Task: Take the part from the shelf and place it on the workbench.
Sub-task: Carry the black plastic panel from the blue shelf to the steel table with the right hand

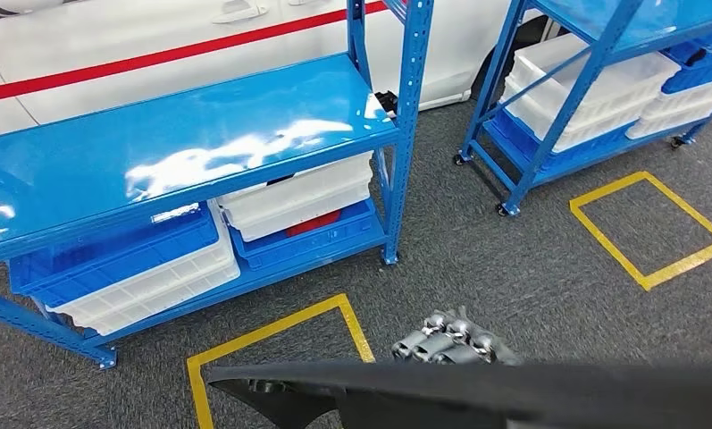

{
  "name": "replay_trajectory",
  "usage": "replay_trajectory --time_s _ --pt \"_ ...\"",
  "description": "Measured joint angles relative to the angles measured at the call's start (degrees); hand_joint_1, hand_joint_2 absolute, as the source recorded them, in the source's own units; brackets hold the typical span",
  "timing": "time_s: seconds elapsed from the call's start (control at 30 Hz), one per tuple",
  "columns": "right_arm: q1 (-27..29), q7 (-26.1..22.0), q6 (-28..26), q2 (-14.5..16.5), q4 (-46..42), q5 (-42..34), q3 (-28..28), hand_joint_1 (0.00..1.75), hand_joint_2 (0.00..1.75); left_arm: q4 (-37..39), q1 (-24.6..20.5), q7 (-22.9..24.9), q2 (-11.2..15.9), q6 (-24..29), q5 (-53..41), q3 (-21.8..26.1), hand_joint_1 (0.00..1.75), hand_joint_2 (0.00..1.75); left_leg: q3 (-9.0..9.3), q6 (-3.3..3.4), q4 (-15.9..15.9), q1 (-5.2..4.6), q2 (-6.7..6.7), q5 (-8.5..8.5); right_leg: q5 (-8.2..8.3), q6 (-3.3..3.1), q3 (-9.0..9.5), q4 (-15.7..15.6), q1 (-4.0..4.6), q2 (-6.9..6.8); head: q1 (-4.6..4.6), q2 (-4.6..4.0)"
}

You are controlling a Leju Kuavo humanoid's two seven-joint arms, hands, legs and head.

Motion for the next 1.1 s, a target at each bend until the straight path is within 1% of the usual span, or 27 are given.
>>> replay_trajectory --time_s 0.03,0.07,0.1,0.13,0.17,0.23,0.27,0.3,0.37,0.4,0.47,0.5,0.53,0.57,0.6,0.63,0.67,0.7,0.77,0.8,0.83,0.87,0.9,0.97,1.03,1.07,1.1 --pt "-1.3 0.0 -0.1 -0.8 2.0 -0.4 0.8 1.75 1.75 0.0 0.1 -0.4 0.0 0.4 -0.2 -0.1 0.00 1.75 -1.91 -0.14 4.1 0.05 -0.83 -1.74 0.14 -0.09 -0.19 0.0 0.01 0.62 0.00 0.00" --pt "-2.5 0.1 -0.2 -1.6 3.9 -0.8 1.4 1.75 1.75 0.0 0.2 -0.7 -0.1 0.7 -0.3 -0.2 0.00 1.75 -3.44 -0.22 7.2 0.06 -1.24 -2.70 0.25 -0.08 -0.32 0.0 0.02 1.26 0.01 -0.01" --pt "-3.4 0.1 -0.3 -2.3 5.6 -1.2 1.9 1.75 1.75 0.0 0.3 -0.9 -0.1 0.9 -0.5 -0.3 0.00 1.75 -4.13 -0.22 8.4 0.06 -1.42 -2.54 0.34 -0.03 -0.41 0.1 0.04 1.89 0.01 -0.01" --pt "-4.1 0.2 -0.5 -2.9 7.2 -1.5 2.4 1.75 1.75 0.0 0.4 -0.9 -0.2 1.0 -0.6 -0.3 0.00 1.75 -3.67 -0.16 7.1 0.07 -1.53 -1.19 0.41 0.06 -0.44 0.1 0.05 2.52 0.01 -0.01" --pt "-4.8 0.2 -0.6 -3.4 8.4 -2.0 2.8 1.75 1.75 0.0 0.4 -0.9 -0.2 1.1 -0.6 -0.3 0.00 1.75 -2.19 -0.03 3.7 0.08 -1.83 1.02 0.45 0.17 -0.42 0.2 0.05 3.10 0.01 -0.01" --pt "-5.8 0.2 -0.8 -4.2 10.0 -3.0 3.3 1.75 1.75 0.0 0.5 -0.9 -0.2 1.4 -0.7 -0.3 0.00 1.75 1.37 0.40 -4.4 0.20 -3.80 4.68 0.48 0.52 -0.54 0.5 0.10 4.13 0.01 -0.01" --pt "-6.1 0.1 -0.8 -4.4 10.6 -3.5 3.3 1.75 1.75 0.0 0.5 -0.8 -0.2 1.5 -0.7 -0.4 0.00 1.75 2.45 0.60 -6.9 0.22 -4.69 5.48 0.56 0.83 -0.75 0.6 0.11 4.61 0.01 -0.01" --pt "-6.4 0.1 -0.8 -4.6 11.2 -3.9 3.4 1.75 1.75 0.0 0.6 -0.7 -0.2 1.7 -0.6 -0.3 0.00 1.75 2.85 0.82 -8.0 0.18 -5.24 5.56 0.69 1.19 -1.03 0.6 0.08 5.07 0.01 -0.01" --pt "-6.8 0.1 -0.6 -5.0 12.0 -4.8 3.4 1.75 1.75 0.0 0.7 -0.5 -0.2 1.8 -0.6 -0.3 0.00 1.75 2.81 1.39 -8.2 0.11 -4.57 5.69 1.00 2.00 -1.49 0.6 0.00 5.88 0.01 -0.01" --pt "-6.9 0.1 -0.4 -5.1 12.2 -5.1 3.4 1.75 1.75 0.0 0.6 -0.5 -0.2 1.8 -0.6 -0.3 0.00 1.75 2.81 1.79 -8.4 0.16 -4.04 5.89 0.86 2.31 -1.70 0.8 0.00 5.37 0.01 -0.01" --pt "-7.4 0.1 -0.1 -5.2 12.7 -5.5 3.3 1.75 1.75 0.0 0.4 -0.5 -0.2 1.7 -0.7 -0.3 0.00 1.75 2.84 2.51 -8.9 0.31 -2.92 6.27 -1.02 2.75 -3.03 3.6 0.15 2.85 0.02 -0.01" --pt "-7.6 0.0 0.0 -5.2 12.8 -5.6 3.2 1.75 1.75 0.0 0.4 -0.5 -0.2 1.6 -0.7 -0.3 0.00 1.75 2.82 2.72 -8.9 0.22 -2.30 6.33 -2.85 2.87 -4.53 6.8 0.12 1.48 0.03 -0.01" --pt "-7.7 0.0 0.0 -5.3 13.0 -5.7 3.2 1.75 1.75 0.0 0.5 -0.5 -0.1 1.4 -0.7 -0.3 0.00 1.75 2.75 2.84 -8.9 0.14 -1.67 6.32 -4.79 2.97 -6.41 10.7 0.08 0.79 0.03 -0.01" --pt "-7.7 0.0 0.1 -5.3 13.2 -5.7 3.1 1.75 1.75 0.0 0.6 -0.6 0.0 1.2 -0.7 -0.3 0.00 1.75 2.68 2.90 -8.8 0.07 -0.98 6.29 -6.22 3.05 -8.16 14.4 -0.03 0.59 0.03 -0.01" --pt "-7.5 0.0 0.1 -5.2 13.2 -5.7 2.9 1.75 1.75 0.0 0.7 -0.6 0.1 0.9 -0.7 -0.3 0.00 1.75 2.63 2.92 -8.8 0.01 -0.32 6.25 -6.67 3.10 -9.20 16.5 -0.11 0.53 0.03 -0.01" --pt "-7.2 0.0 0.1 -5.2 13.1 -5.7 2.6 1.75 1.75 0.0 0.7 -0.7 0.3 0.6 -0.8 -0.3 0.00 1.75 2.62 2.91 -8.7 -0.03 0.28 6.20 -5.90 3.09 -9.03 16.4 -0.18 0.45 0.03 -0.01" --pt "-6.9 0.0 0.2 -5.2 12.9 -5.7 2.2 1.75 1.75 0.0 0.7 -0.9 0.4 0.3 -0.9 -0.3 0.00 1.75 2.66 2.85 -8.7 -0.05 0.81 6.11 -4.24 2.99 -7.61 13.8 -0.21 0.15 0.03 -0.01" --pt "-6.6 0.0 0.2 -5.2 12.4 -5.7 1.8 1.75 1.75 0.0 0.6 -1.0 0.5 0.1 -1.0 -0.3 0.00 1.75 2.76 2.73 -8.6 -0.09 1.29 5.99 -2.32 2.77 -5.38 9.8 -0.16 -0.68 0.03 -0.01" --pt "-6.4 -0.1 0.2 -5.2 11.3 -5.7 0.7 1.75 1.75 0.0 0.6 -1.4 0.8 -0.3 -1.1 -0.3 0.00 1.75 2.93 2.28 -8.4 -0.41 2.18 5.67 -0.21 2.14 -1.72 2.8 0.36 -2.69 0.03 -0.01" --pt "-6.3 -0.2 0.1 -5.1 10.8 -5.7 0.2 1.75 1.75 0.0 0.6 -1.6 1.0 -0.4 -1.1 -0.3 0.00 1.75 2.99 2.00 -8.4 -0.55 2.64 5.54 -0.02 1.83 -1.03 1.3 0.61 -3.20 0.03 -0.01" --pt "-6.2 -0.2 0.0 -5.0 10.3 -5.7 -0.4 1.75 1.75 0.0 0.6 -1.8 1.1 -0.6 -1.1 -0.3 0.00 1.75 3.05 1.69 -8.4 -0.65 3.17 5.45 -0.17 1.56 -1.04 1.0 0.84 -3.00 0.03 -0.01" --pt "-6.2 -0.2 -0.1 -4.9 9.9 -5.7 -1.0 1.75 1.75 0.0 0.5 -1.9 1.4 -0.9 -1.1 -0.3 0.00 1.75 3.15 1.39 -8.4 -0.64 3.73 5.38 -0.01 1.25 -1.16 0.9 0.79 -2.30 0.03 -0.01" --pt "-6.1 -0.3 -0.1 -4.9 9.5 -5.8 -1.6 1.75 1.75 0.0 0.4 -2.0 1.6 -1.1 -1.1 -0.3 0.00 1.75 3.17 1.04 -8.2 -0.53 3.70 5.09 0.14 0.94 -1.17 0.7 0.68 -1.74 0.02 -0.01" --pt "-6.3 -0.3 0.0 -4.8 8.9 -6.2 -2.7 1.75 1.75 0.0 0.1 -2.1 2.1 -1.4 -1.0 -0.3 0.00 1.75 2.07 0.44 -5.2 -0.27 1.79 2.84 0.50 0.25 -1.09 0.3 0.36 -0.73 0.02 -0.01" --pt "-6.4 -0.3 0.4 -4.5 8.6 -6.8 -3.8 1.75 1.75 -0.1 0.1 -2.2 2.6 -1.4 -1.0 -0.3 0.00 1.75 -1.13 0.04 2.2 -0.09 -0.72 -1.17 0.66 -0.13 -1.15 0.2 0.26 0.33 0.01 -0.01" --pt "-6.3 -0.3 0.8 -4.3 8.5 -7.1 -4.3 1.75 1.75 -0.1 0.2 -2.1 2.9 -1.4 -1.0 -0.3 0.00 1.75 -2.86 -0.10 5.9 -0.07 -1.19 -2.66 0.70 -0.18 -1.21 0.2 0.28 0.97 0.01 -0.01" --pt "-6.2 -0.3 1.2 -4.1 8.4 -7.3 -5.0 1.75 1.75 -0.1 0.3 -2.0 3.1 -1.4 -1.0 -0.3 0.00 1.75 -3.95 -0.17 8.1 -0.07 -1.38 -3.10 0.72 -0.19 -1.24 0.3 0.30 1.63 0.01 -0.01"
